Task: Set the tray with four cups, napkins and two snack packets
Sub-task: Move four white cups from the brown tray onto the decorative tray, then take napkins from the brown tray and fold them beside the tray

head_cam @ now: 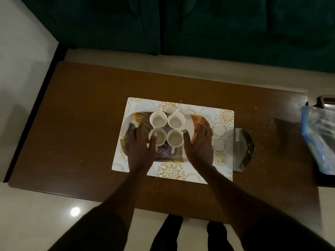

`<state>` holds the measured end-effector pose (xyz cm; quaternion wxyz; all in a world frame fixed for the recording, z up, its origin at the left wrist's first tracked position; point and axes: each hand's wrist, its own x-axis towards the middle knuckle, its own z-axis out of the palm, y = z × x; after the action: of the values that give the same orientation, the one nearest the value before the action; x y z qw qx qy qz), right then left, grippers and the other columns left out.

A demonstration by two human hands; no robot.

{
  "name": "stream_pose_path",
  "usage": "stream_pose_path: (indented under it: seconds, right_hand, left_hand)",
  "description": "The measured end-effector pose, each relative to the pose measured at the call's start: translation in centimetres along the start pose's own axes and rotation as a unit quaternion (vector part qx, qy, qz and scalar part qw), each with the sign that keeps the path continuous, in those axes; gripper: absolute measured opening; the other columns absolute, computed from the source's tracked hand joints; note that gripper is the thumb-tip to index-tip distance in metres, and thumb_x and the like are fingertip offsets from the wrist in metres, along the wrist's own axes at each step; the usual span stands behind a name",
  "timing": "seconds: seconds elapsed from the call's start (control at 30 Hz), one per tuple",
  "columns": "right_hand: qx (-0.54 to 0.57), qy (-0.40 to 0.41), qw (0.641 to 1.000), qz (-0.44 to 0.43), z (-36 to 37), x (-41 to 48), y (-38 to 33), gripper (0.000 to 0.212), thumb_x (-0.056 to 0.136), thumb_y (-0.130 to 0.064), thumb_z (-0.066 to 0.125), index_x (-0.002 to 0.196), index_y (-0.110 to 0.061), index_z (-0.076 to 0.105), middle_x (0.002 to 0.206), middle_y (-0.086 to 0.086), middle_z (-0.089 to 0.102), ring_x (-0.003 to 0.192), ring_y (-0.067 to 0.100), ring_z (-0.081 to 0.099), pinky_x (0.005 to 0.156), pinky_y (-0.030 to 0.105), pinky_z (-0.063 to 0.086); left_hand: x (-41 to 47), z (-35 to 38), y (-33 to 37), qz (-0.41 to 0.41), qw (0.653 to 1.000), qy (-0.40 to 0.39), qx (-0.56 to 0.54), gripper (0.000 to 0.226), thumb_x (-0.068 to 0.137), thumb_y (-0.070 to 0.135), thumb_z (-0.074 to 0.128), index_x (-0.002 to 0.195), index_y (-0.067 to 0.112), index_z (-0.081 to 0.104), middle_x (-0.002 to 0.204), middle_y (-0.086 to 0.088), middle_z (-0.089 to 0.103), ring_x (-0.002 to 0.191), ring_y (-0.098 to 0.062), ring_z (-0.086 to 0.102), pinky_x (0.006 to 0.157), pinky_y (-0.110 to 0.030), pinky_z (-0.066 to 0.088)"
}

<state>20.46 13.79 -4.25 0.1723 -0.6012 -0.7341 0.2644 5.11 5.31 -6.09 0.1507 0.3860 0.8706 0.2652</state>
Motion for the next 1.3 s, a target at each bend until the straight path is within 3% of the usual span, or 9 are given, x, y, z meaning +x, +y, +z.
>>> stream_pose_path:
  seconds: [0.07,0.17,0.3,0.5,0.67,0.77,1.0,1.2,1.3]
  right_hand:
    - [-0.025,0.047,0.998,0.022,-5.5,1.6,4.0,0.049,0.093,-0.039,0.051,0.130,-0.007,0.045,0.129,0.014,0.053,0.116,0.030,0.052,0.089,0.046,0.052]
    - [-0.017,0.039,0.999,0.013,-6.6,3.9,4.0,0.045,0.093,-0.035,0.054,0.130,-0.012,0.045,0.131,0.011,0.052,0.119,0.027,0.051,0.092,0.040,0.052]
    - [-0.019,0.040,0.999,-0.021,-7.7,4.9,3.5,0.043,0.092,-0.032,0.056,0.128,-0.010,0.047,0.129,0.009,0.052,0.119,0.024,0.049,0.091,0.037,0.050]
    - [-0.071,0.082,0.994,-0.017,-14.2,5.5,10.7,0.036,0.091,-0.021,0.053,0.124,-0.008,0.047,0.125,0.010,0.051,0.118,0.024,0.047,0.094,0.034,0.048]
    - [-0.036,0.100,0.993,0.055,-20.3,6.2,17.5,0.036,0.090,-0.023,0.053,0.122,-0.010,0.045,0.122,0.008,0.047,0.112,0.022,0.045,0.089,0.029,0.042]
    - [-0.032,0.108,0.990,0.081,-24.1,6.3,22.2,0.031,0.087,-0.019,0.053,0.116,-0.008,0.049,0.119,0.009,0.047,0.108,0.024,0.046,0.089,0.038,0.045]
    - [-0.024,0.163,0.977,0.138,-32.5,4.3,33.3,0.040,0.087,-0.015,0.056,0.125,-0.006,0.048,0.129,0.010,0.048,0.120,0.025,0.045,0.093,0.031,0.042]
    - [-0.042,0.165,0.962,0.214,-37.7,2.9,42.2,0.043,0.087,-0.017,0.056,0.127,-0.005,0.046,0.131,0.011,0.050,0.124,0.027,0.044,0.096,0.038,0.044]
    - [-0.058,0.133,0.952,0.270,-39.6,2.4,46.7,0.049,0.087,-0.020,0.058,0.132,-0.006,0.043,0.133,0.012,0.049,0.124,0.028,0.045,0.096,0.040,0.043]
  left_hand:
    - [-0.6,2.0,6.5,0.064,0.997,-0.016,-0.030,0.050,0.094,0.041,0.050,0.133,0.011,0.049,0.136,-0.021,0.053,0.127,-0.039,0.049,0.098,-0.058,0.045]
    - [0.5,2.3,8.4,0.077,0.996,-0.005,-0.051,0.044,0.094,0.033,0.055,0.131,0.011,0.052,0.124,-0.016,0.060,0.113,-0.034,0.056,0.089,-0.051,0.050]
    - [1.4,2.7,8.9,0.094,0.995,-0.008,-0.044,0.043,0.096,0.034,0.050,0.132,0.012,0.050,0.128,-0.013,0.058,0.116,-0.032,0.053,0.089,-0.048,0.051]
    - [0.5,6.7,17.2,0.165,0.984,-0.039,-0.046,0.039,0.096,0.033,0.051,0.129,0.011,0.053,0.126,-0.014,0.058,0.114,-0.033,0.056,0.091,-0.045,0.049]
    - [-2.2,11.3,23.6,0.196,0.977,-0.075,-0.038,0.039,0.098,0.034,0.049,0.131,0.013,0.052,0.131,-0.012,0.057,0.118,-0.032,0.053,0.092,-0.046,0.047]
    - [-4.3,14.7,28.0,0.202,0.972,-0.103,-0.058,0.040,0.098,0.036,0.049,0.133,0.016,0.050,0.134,-0.010,0.055,0.122,-0.029,0.051,0.094,-0.044,0.047]
    - [-9.9,23.5,39.2,0.240,0.952,-0.178,-0.063,0.045,0.097,0.038,0.048,0.137,0.018,0.047,0.136,-0.009,0.052,0.123,-0.026,0.049,0.096,-0.041,0.044]
    - [-14.5,30.3,46.9,0.305,0.913,-0.234,-0.136,0.038,0.095,0.021,0.058,0.130,0.006,0.053,0.125,-0.016,0.054,0.111,-0.032,0.056,0.087,-0.041,0.049]
    - [-16.6,33.1,49.6,0.318,0.905,-0.259,-0.115,0.040,0.094,0.027,0.056,0.132,0.014,0.050,0.126,-0.008,0.053,0.110,-0.025,0.056,0.082,-0.037,0.050]
